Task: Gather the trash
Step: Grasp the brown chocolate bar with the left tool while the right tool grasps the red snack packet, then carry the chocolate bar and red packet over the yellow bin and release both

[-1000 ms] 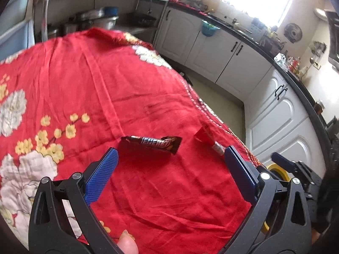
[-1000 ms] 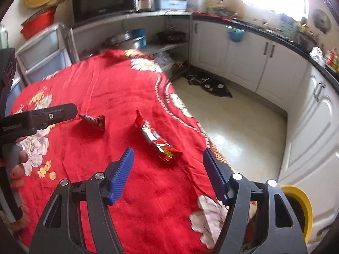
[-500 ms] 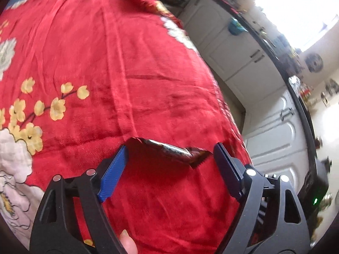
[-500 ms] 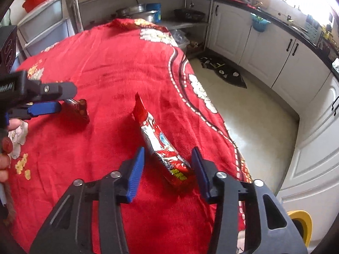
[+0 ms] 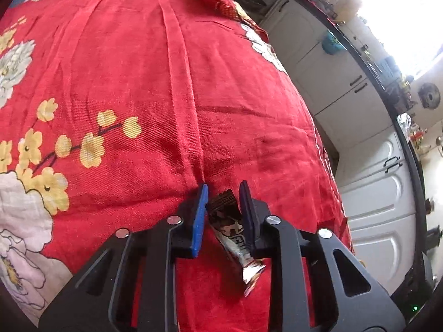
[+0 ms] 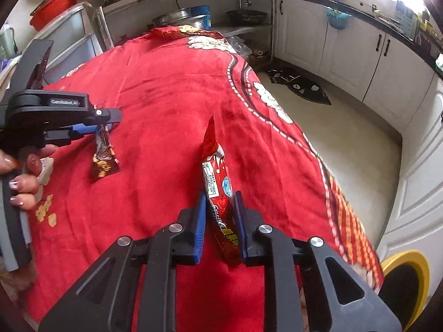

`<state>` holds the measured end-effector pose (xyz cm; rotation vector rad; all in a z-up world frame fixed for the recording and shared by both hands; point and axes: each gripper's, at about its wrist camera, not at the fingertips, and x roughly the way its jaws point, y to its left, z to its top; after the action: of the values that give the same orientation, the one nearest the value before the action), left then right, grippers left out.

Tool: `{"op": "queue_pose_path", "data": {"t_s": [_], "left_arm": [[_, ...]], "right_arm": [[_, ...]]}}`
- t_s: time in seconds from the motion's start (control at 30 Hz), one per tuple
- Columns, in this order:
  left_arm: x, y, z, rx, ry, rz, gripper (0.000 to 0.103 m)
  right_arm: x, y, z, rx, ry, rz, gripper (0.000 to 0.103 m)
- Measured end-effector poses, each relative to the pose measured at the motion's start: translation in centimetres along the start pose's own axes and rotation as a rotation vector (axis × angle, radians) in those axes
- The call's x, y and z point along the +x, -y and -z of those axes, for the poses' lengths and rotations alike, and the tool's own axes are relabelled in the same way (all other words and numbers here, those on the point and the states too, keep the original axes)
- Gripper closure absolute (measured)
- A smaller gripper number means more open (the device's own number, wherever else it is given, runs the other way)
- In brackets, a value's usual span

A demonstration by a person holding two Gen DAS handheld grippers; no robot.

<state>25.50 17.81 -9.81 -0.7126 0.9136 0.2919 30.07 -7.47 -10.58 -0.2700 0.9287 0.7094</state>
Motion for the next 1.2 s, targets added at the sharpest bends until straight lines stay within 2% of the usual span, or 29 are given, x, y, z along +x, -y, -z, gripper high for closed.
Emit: {"op": "queue_pose_path", "data": {"t_s": [0.17,0.33,0.6,0.83,1.2], "left_arm": [[-1.0,0.6,1.2,0.057,0.003,0.046,0.090],[-2.9,2.8,3.0,0.167,0.029,0.066,0.090],[-6.0,6.2,5.3,0.299,0.068,0.117,0.090],[-8.1,9.8,7.0,0.391,0.095,0.169,0.090],[-9.9,15.1,9.8,0.511,0.122,0.248,0.090]], "right_arm": [[-1.1,-0.3,1.1,0.031,0.012,-0.018,0.084],[-2.7,-0.5,2.3,0.059,0.032,-0.029,0.085],[-6.9,-0.3,3.6,0.109,0.107,-0.043,0.086],[-10.5,1.0,5.3,0.159,0.159,-0.014,0.085],[-16.2,4.5,8.9,0.270,0.238,0.083,0.086]]}}
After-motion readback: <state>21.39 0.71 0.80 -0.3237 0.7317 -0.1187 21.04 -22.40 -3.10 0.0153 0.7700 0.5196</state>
